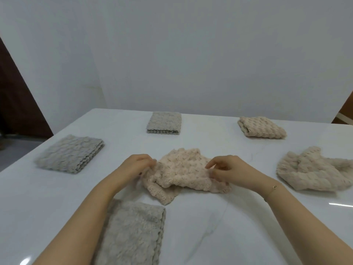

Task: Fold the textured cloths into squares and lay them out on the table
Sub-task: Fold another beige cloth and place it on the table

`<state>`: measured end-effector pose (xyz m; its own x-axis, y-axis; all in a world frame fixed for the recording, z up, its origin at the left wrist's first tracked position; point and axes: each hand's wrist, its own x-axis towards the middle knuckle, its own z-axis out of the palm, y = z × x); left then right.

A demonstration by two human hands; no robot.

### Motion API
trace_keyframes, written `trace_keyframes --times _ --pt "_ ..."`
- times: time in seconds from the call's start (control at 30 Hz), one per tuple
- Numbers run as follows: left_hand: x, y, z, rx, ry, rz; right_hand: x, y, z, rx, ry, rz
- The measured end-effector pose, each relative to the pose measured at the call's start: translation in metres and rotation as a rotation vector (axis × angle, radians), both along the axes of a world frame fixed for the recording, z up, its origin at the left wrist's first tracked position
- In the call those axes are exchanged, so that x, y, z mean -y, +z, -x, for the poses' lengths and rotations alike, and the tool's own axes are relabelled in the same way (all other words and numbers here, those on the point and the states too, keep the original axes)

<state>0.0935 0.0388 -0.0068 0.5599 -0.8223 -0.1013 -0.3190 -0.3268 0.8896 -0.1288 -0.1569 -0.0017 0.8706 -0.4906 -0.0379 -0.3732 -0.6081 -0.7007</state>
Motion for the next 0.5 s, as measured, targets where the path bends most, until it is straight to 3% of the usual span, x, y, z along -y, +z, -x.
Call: trace_keyframes --times 0.13,0.23,0.5 --pt "0.017 -0.005 0.006 0.012 0.100 -0.027 0.008 0.007 -0.021 0.063 -0.168 0.165" --pt "0.020 -0.015 0.015 0.036 0.099 0.010 0.008 0.007 -0.047 0.118 -0.161 0.222" --pt "0.013 -0.033 0.012 0.048 0.108 0.141 0.012 -0.012 -0.130 -0.115 -0.028 0.250"
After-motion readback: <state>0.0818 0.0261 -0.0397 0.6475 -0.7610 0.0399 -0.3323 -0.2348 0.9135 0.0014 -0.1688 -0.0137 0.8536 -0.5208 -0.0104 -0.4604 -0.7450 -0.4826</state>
